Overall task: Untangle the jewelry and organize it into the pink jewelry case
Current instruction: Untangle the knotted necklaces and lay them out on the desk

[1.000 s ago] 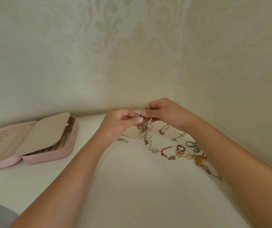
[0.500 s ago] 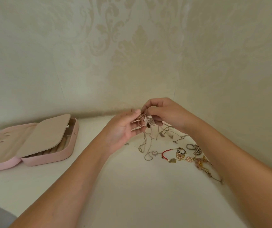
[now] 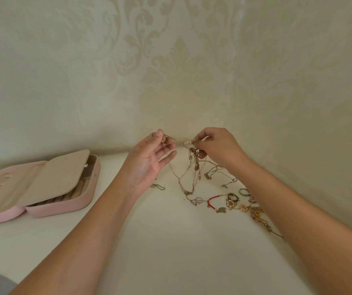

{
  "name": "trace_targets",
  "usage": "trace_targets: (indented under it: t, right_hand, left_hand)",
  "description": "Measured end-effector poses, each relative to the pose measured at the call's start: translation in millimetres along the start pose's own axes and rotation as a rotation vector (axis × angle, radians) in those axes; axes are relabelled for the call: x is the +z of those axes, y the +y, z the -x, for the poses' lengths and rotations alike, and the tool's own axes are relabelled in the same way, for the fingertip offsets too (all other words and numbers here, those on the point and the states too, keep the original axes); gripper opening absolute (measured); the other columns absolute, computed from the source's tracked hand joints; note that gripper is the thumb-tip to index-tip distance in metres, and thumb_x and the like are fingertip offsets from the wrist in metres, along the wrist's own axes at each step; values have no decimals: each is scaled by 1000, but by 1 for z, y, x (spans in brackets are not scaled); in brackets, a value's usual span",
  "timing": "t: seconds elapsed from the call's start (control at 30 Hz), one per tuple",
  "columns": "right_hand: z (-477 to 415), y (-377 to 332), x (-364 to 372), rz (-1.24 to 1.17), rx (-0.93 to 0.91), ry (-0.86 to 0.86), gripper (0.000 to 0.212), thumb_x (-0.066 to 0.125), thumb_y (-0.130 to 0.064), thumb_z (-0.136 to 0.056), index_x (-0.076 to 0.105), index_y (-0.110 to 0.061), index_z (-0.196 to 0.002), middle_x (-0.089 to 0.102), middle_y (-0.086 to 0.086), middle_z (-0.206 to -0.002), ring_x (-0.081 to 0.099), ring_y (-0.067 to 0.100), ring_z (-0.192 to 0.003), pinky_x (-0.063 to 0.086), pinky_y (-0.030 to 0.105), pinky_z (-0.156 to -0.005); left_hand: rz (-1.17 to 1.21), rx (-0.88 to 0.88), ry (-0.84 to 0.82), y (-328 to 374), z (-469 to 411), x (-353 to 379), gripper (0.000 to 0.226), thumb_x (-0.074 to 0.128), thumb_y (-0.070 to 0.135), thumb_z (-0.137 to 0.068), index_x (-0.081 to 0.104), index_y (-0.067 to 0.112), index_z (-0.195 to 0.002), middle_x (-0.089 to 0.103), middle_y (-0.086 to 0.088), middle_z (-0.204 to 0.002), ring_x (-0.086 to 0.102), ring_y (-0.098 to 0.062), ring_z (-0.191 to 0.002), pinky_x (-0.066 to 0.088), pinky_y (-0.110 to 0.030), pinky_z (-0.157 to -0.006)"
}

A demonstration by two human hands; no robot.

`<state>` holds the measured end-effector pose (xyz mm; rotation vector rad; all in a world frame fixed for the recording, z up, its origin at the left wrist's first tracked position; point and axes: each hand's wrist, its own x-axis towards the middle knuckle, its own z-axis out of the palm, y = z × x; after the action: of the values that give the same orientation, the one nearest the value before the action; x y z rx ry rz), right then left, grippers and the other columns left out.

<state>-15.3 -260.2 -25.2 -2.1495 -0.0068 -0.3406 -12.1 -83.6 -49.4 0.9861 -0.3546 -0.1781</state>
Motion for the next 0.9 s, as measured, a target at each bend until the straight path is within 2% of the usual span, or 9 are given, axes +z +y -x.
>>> trace_targets:
  t: [0.13,0.23,0.3,0.43,0.53,0.67,0.8,0.87,0.9]
  right_hand:
    - [-7,13,-14,-330,180,-31,22,50,-18,-98,69,-6,-92,47,-3,-43,62,13,-56,51,27,-78]
    - [-13,24,-22,-748,348,-19,26,45,-18,-101,63,-4,-88,42,-3,-42,56,12,-47,53,30,-71]
    - [-17,32,-28,-867,402,28,26,47,-20,-100,61,-6,-84,43,-3,-43,49,11,-42,48,28,-66]
    - [-19,42,-40,-614,360,35,27,58,-32,-94,64,-10,-80,51,-3,-53,46,11,-48,42,24,-61]
    - [-17,34,-45,-421,291,58,31,61,-38,-91,66,-10,-80,64,4,-67,36,10,-41,36,22,-53]
    - [-16,22,-54,-203,188,102,34,52,-35,-96,69,-8,-83,70,8,-71,27,8,-33,27,19,-42]
    - [-13,12,-67,14,122,-4,25,53,-24,-96,71,-9,-88,72,10,-76,38,2,-36,26,15,-38]
    - [-10,4,-72,166,99,-97,17,57,-17,-93,72,-13,-88,73,5,-74,51,-2,-55,31,16,-48]
    - [-9,1,-74,227,81,-132,14,59,-15,-91,73,-15,-87,73,2,-73,54,4,-66,33,19,-53]
  left_hand:
    - [206,7,49,8,0,-2,23,48,26,-95,52,14,-75,62,1,-69,66,-14,-75,56,-33,-86]
    - [349,9,148,15,0,-5,32,45,23,-99,52,12,-70,48,3,-51,57,-10,-51,59,-27,-70]
    - [318,-16,189,18,-1,-10,35,46,25,-99,53,13,-67,44,4,-48,54,-9,-47,56,-22,-64]
    - [-3,8,237,16,-3,-19,29,44,27,-101,49,17,-75,59,4,-61,64,-10,-65,54,-29,-81]
    - [-222,57,274,14,-3,-19,27,47,27,-100,51,19,-74,66,7,-70,63,-6,-76,44,-27,-89]
    - [-666,206,372,10,-3,-18,26,57,25,-95,63,17,-72,59,13,-54,56,2,-63,41,-18,-75]
    - [-695,148,281,8,-3,-17,21,59,25,-94,67,13,-78,44,10,-44,45,-6,-48,47,-21,-59]
    - [-745,103,234,7,-3,-17,20,59,27,-94,68,14,-81,39,10,-43,41,-9,-47,41,-20,-51]
    - [-776,91,220,6,-3,-17,20,59,27,-94,68,15,-81,39,10,-43,39,-10,-48,39,-21,-51]
